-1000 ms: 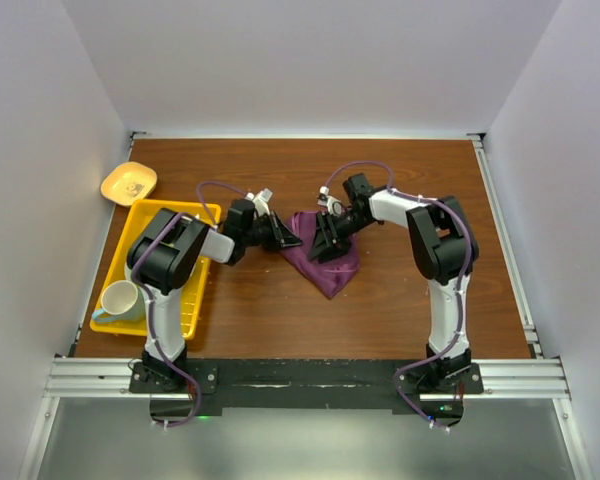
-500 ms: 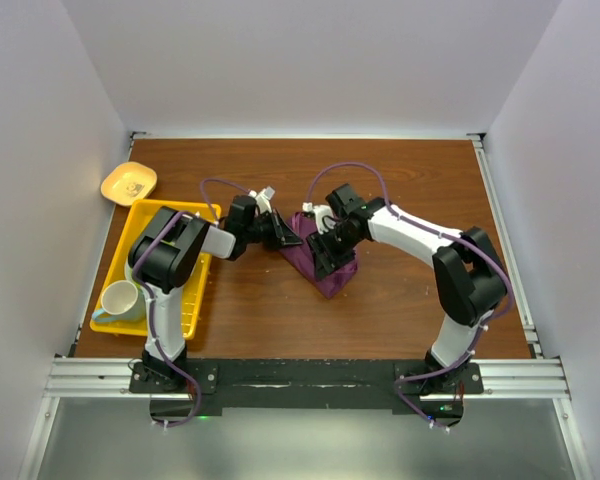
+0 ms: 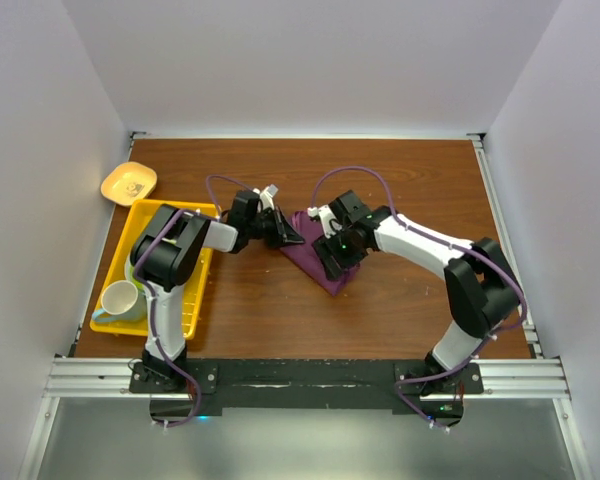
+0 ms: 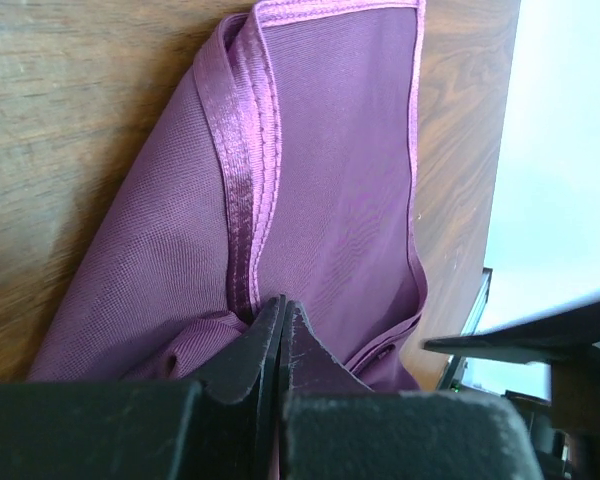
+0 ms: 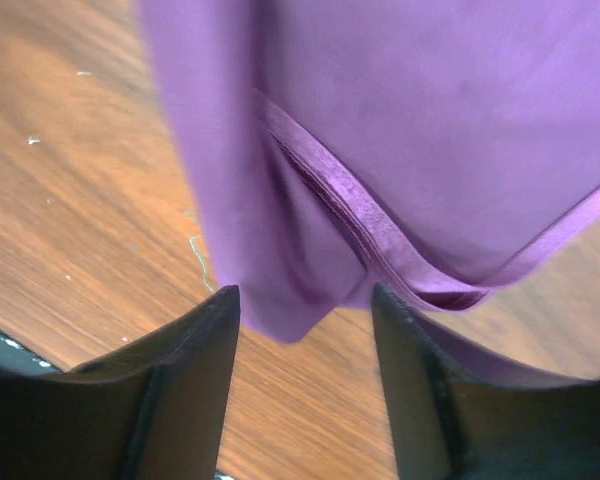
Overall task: Fold the napkin, place the utensils inside, and roll it up
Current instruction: Roll the napkin with the utensil
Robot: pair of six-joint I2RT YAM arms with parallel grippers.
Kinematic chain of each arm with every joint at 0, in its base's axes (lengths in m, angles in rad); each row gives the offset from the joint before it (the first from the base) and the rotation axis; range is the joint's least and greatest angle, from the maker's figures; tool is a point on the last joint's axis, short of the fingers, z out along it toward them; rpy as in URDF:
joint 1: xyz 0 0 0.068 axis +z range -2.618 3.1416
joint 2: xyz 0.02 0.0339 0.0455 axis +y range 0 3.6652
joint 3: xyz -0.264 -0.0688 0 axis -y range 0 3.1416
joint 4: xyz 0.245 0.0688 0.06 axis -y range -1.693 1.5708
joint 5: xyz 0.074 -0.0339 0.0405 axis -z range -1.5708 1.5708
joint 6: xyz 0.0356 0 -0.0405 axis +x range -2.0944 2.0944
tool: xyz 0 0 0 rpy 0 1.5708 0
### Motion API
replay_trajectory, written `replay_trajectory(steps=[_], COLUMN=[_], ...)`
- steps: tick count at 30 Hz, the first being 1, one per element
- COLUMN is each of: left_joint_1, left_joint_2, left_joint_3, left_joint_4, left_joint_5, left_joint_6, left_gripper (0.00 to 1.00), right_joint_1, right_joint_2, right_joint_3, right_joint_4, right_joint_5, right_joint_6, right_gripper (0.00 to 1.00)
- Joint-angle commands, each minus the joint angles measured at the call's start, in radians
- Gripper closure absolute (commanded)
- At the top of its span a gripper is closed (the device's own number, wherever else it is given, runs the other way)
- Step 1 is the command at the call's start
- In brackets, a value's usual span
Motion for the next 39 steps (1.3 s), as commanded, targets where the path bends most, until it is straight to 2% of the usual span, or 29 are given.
replay_trajectory(steps=[1, 9, 15, 21, 23, 24, 25, 27, 28, 31, 33, 34, 37, 39], left_joint_1=[0.006, 0.006, 0.01, 0.018, 0.021, 0.024, 0.032, 0.044, 0.058, 0.093, 0.115, 0.136, 0.162, 0.165], left_joint_2=[0.086, 0.089, 0.094, 0.097, 0.094, 0.083, 0.072, 0.026, 0.008, -0.06, -0.107, -0.124, -0.192, -0.23], left_joint_3=[-0.002, 0.044, 0.052, 0.076, 0.092, 0.108, 0.119, 0.154, 0.17, 0.234, 0.272, 0.279, 0.285, 0.271], left_joint_4=[-0.264, -0.356, -0.391, -0.413, -0.431, -0.436, -0.475, -0.523, -0.549, -0.638, -0.686, -0.692, -0.703, -0.692], left_joint_5=[-0.094, -0.073, -0.063, -0.046, -0.034, -0.024, -0.02, -0.019, -0.04, -0.077, -0.103, -0.112, -0.151, -0.155], left_joint_6=[0.084, 0.078, 0.076, 0.079, 0.096, 0.105, 0.117, 0.174, 0.194, 0.265, 0.292, 0.297, 0.299, 0.289], left_gripper=[1.0, 1.0, 1.0, 1.0, 1.0, 1.0, 1.0, 0.97, 0.91, 0.82, 0.81, 0.81, 0.8, 0.8], right_joint_1=[0.087, 0.155, 0.207, 0.221, 0.219, 0.209, 0.201, 0.173, 0.163, 0.129, 0.086, 0.068, -0.011, -0.06], right_joint_2=[-0.058, 0.191, 0.262, 0.285, 0.306, 0.321, 0.326, 0.337, 0.338, 0.351, 0.361, 0.375, 0.396, 0.415], right_joint_3=[0.07, 0.3, 0.311, 0.236, 0.228, 0.225, 0.22, 0.213, 0.213, 0.226, 0.234, 0.234, 0.206, 0.191], right_joint_4=[0.043, 0.051, 0.092, 0.16, 0.164, 0.174, 0.178, 0.183, 0.18, 0.163, 0.163, 0.169, 0.229, 0.27], right_joint_5=[0.085, 0.166, 0.251, 0.248, 0.217, 0.173, 0.144, 0.047, 0.016, -0.126, -0.229, -0.345, -0.534, -0.614], right_joint_6=[-0.129, -0.185, -0.177, -0.125, -0.105, -0.094, -0.068, -0.042, -0.025, 0.015, 0.036, 0.067, 0.144, 0.182], right_gripper=[0.33, 0.27, 0.27, 0.43, 0.68, 0.78, 0.92, 1.0, 1.0, 1.0, 1.0, 1.0, 1.0, 1.0])
